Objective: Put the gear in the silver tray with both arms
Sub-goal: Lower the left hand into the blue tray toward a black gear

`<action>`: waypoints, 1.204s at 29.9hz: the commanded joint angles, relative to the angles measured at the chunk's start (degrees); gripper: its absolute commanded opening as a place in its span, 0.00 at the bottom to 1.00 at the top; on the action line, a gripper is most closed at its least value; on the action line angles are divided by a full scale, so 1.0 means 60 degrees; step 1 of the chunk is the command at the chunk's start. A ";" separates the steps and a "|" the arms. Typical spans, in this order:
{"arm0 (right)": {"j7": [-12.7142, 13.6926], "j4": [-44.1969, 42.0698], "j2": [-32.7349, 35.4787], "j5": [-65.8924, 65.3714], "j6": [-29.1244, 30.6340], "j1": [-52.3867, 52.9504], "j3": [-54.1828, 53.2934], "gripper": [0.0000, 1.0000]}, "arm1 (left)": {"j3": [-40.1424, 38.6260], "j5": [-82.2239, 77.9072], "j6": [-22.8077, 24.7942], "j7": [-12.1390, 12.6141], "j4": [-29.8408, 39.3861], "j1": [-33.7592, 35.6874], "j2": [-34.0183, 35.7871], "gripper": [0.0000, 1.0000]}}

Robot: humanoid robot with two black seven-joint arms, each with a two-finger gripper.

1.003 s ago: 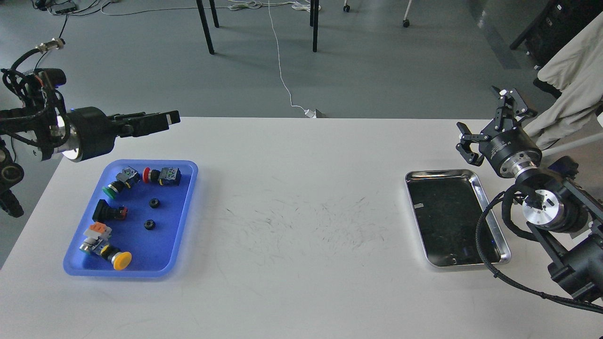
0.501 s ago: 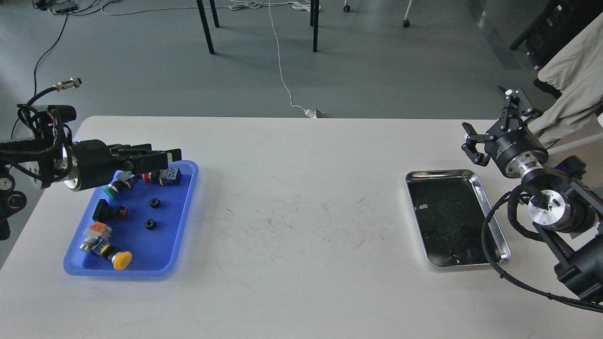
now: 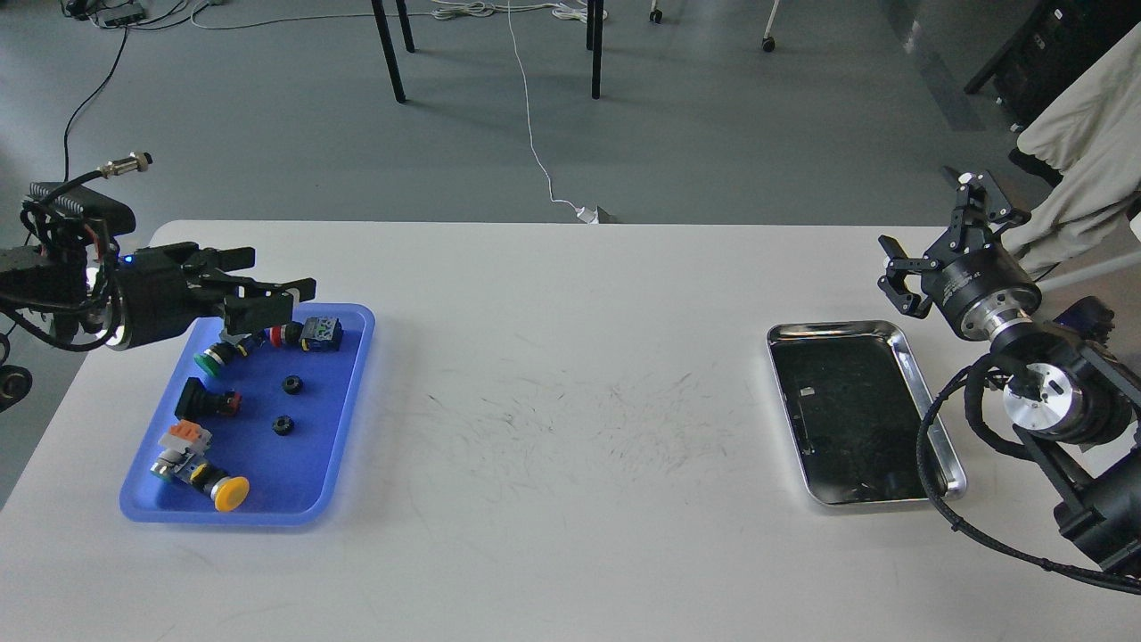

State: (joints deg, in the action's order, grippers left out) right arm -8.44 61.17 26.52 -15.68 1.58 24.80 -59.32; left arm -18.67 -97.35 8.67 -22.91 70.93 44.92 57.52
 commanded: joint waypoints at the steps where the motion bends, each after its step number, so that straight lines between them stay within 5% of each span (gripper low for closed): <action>1: 0.0000 0.0014 0.0018 -0.0023 0.0000 -0.0003 -0.0001 0.99 | -0.0023 0.0534 -0.0097 -0.0719 -0.0233 -0.0046 -0.0094 0.98; 26: 0.0000 0.0029 0.0238 -0.0023 -0.0014 -0.0047 -0.0001 0.99 | 0.1529 -0.2276 -0.1577 -0.0848 -0.0922 -0.0118 -0.0914 0.98; 36: 0.0000 0.0043 0.0428 -0.0023 -0.0087 -0.0047 0.0014 0.99 | 0.1794 -0.2628 -0.2455 -0.0848 -0.2855 -0.0353 -0.1881 0.94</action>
State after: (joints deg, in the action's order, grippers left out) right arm -8.44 61.38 28.71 -15.82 1.09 24.52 -59.26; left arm -8.29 -112.51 -4.78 -28.00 56.41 42.87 47.54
